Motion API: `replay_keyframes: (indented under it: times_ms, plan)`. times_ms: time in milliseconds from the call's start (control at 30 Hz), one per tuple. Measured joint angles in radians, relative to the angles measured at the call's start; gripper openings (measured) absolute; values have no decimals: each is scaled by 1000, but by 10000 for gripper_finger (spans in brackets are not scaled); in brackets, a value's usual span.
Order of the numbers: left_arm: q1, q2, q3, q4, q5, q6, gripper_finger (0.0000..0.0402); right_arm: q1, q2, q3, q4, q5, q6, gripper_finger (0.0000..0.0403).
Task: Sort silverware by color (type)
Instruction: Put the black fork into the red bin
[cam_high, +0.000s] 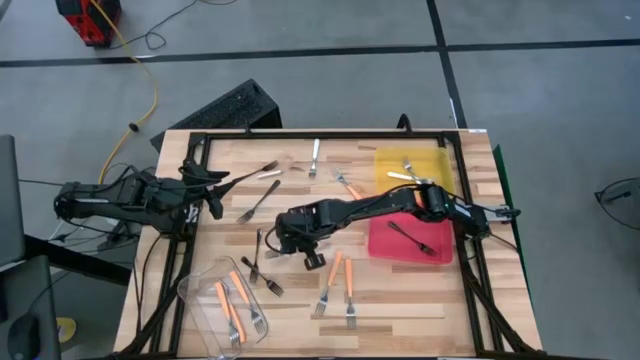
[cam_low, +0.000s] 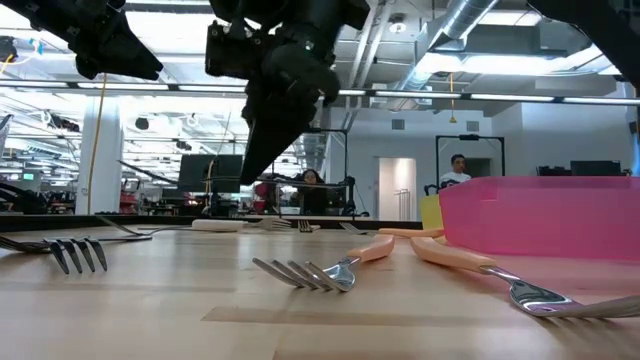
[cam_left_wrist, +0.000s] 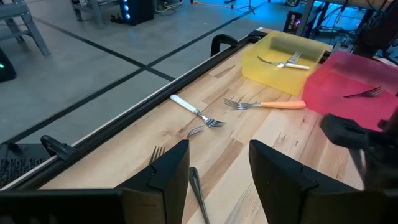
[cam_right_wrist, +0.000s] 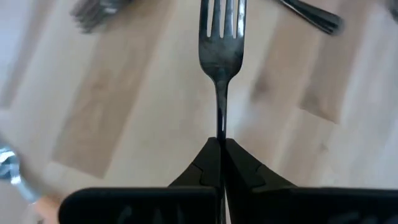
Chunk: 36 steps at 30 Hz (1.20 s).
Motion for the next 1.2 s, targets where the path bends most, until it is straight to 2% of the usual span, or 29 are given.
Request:
replay_keyframes:
  times_ms: [300, 467, 733, 933, 1200]
  plan:
    - [0, 0, 0, 0, 0, 0, 151, -13, 0, 0, -21, 41, 157, 24]
    - [0, 0, 0, 0, 0, -9, 151, -14, 0, 0, -40, 84, 181, 24]
    - [0, 0, 0, 0, 0, -11, 151, -14, -2, 0, -82, 85, 193, 24]
    - [0, 0, 0, 0, 0, -11, 151, -10, -57, 1, -120, 135, 190, 24]
    - [0, 0, 0, -5, 0, -32, 151, -12, -163, 1, -129, 140, 190, 24]
